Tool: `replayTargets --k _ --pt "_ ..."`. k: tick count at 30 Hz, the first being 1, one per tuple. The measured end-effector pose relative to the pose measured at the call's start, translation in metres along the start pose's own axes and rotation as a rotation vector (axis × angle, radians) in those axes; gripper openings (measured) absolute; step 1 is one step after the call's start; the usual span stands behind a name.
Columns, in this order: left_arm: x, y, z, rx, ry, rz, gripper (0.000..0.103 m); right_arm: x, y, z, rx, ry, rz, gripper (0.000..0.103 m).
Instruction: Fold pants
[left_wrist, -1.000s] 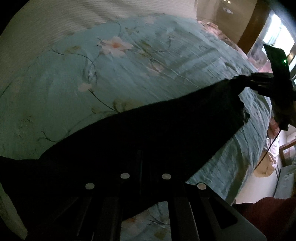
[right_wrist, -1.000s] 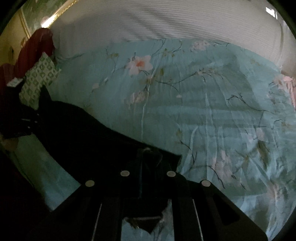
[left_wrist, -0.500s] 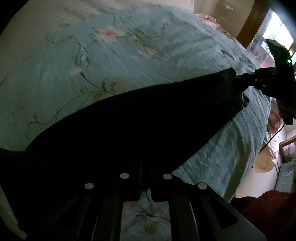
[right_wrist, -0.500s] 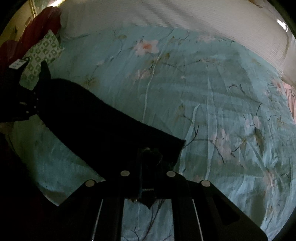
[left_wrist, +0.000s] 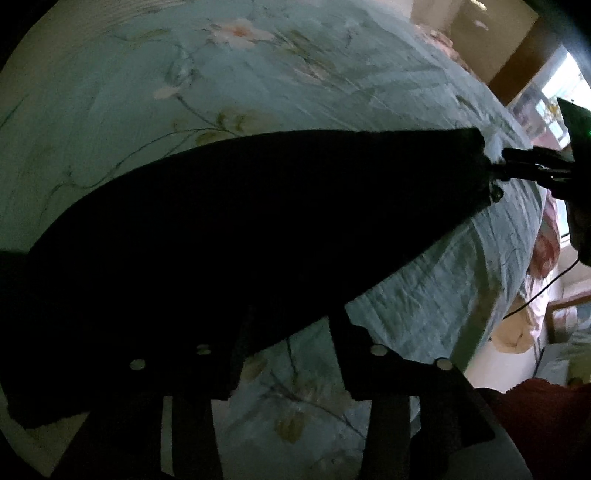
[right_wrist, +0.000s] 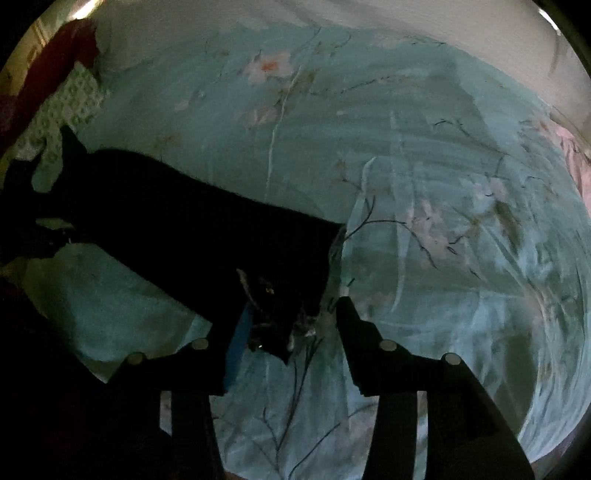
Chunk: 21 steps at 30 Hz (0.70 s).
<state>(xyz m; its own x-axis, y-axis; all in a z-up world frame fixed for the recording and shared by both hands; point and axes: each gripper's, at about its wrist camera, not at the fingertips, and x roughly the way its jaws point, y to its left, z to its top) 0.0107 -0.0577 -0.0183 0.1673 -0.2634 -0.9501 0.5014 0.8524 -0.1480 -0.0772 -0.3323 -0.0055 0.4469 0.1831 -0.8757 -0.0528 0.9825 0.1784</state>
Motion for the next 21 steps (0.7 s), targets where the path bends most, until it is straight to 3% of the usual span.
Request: replayTargets --k 2,8,19,21 --pt "-0.008 0.005 -0.003 -0.027 -0.004 0.005 0.055 -0.009 0.001 0.005 0.034 -0.036 0.008 0.049" --pt "-0.033 0.034 -0.019 -0.164 -0.011 0.023 0.058 -0.010 0.035 0.029 0.032 -0.118 0.107 0.051" --pt "-0.078 0.138 -0.017 -0.528 -0.044 0.079 0.063 0.049 0.148 0.068 -0.138 -0.067 0.314 0.052" --pt "-0.088 0.157 -0.013 -0.592 -0.065 0.057 0.066 0.057 0.166 0.076 -0.161 -0.057 0.338 0.059"
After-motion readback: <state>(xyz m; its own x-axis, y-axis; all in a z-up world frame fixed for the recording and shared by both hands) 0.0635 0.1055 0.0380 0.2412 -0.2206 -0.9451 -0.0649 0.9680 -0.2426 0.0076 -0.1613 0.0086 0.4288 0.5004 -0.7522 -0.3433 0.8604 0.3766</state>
